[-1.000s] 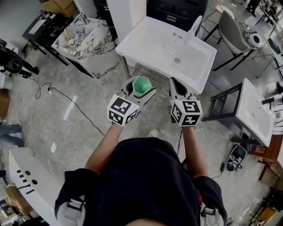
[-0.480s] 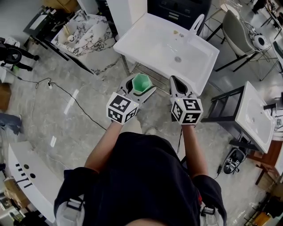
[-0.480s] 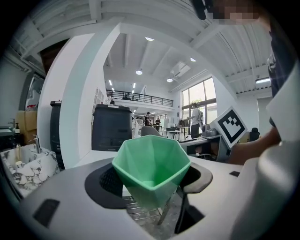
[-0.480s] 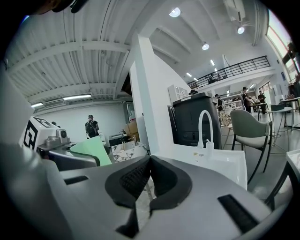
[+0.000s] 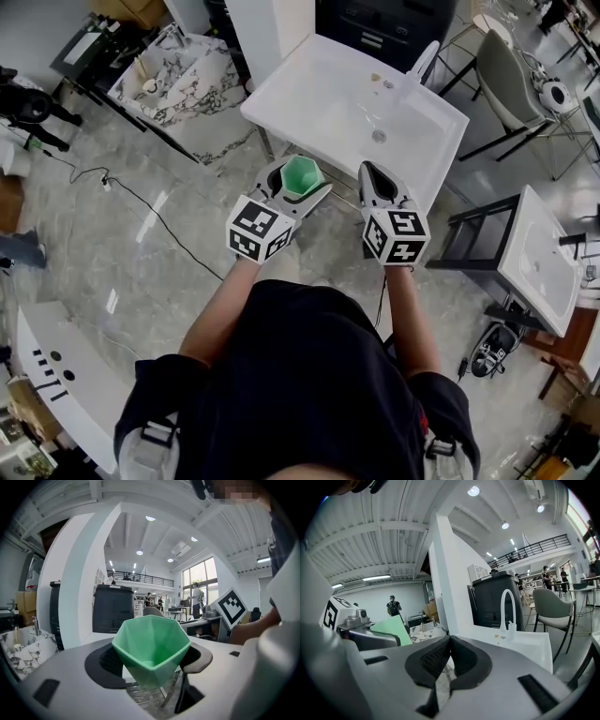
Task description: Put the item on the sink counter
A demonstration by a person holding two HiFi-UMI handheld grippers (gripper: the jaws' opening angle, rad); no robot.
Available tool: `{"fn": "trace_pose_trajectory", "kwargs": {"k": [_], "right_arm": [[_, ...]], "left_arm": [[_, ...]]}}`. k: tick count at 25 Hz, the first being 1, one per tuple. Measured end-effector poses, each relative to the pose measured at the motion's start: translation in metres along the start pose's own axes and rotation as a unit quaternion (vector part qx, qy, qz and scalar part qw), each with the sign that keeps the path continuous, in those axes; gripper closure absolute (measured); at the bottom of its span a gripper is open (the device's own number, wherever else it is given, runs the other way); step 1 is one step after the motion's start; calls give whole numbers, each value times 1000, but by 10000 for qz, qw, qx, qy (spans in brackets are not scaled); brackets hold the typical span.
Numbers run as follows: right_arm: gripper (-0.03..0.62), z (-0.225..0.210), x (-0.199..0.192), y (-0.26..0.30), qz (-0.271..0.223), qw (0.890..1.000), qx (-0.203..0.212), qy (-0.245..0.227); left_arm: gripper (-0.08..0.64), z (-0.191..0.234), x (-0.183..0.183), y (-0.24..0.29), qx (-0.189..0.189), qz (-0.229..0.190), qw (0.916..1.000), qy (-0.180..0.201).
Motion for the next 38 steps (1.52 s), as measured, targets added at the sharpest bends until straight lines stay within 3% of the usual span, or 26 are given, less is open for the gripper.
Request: {"fn": "trace_pose_trajectory", "kwargs": {"k": [19, 38], "right_arm": [[558, -20, 13, 112, 302, 9995, 17, 132], [558, -35, 46, 210, 420, 9975, -505, 245]], "left_arm": [[244, 102, 6, 58, -90, 173, 9996, -211], [244, 205, 31, 111, -595, 178, 9977, -277]]}}
Point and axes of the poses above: the fingertips, and each gripper's own axes: y forward along the fingers, z to its left, x out of its top, the point moved 4 cm from there along -y, backward along the fingers, and after that the axes turned 2 degrees about -x, right-handed, at the moved point
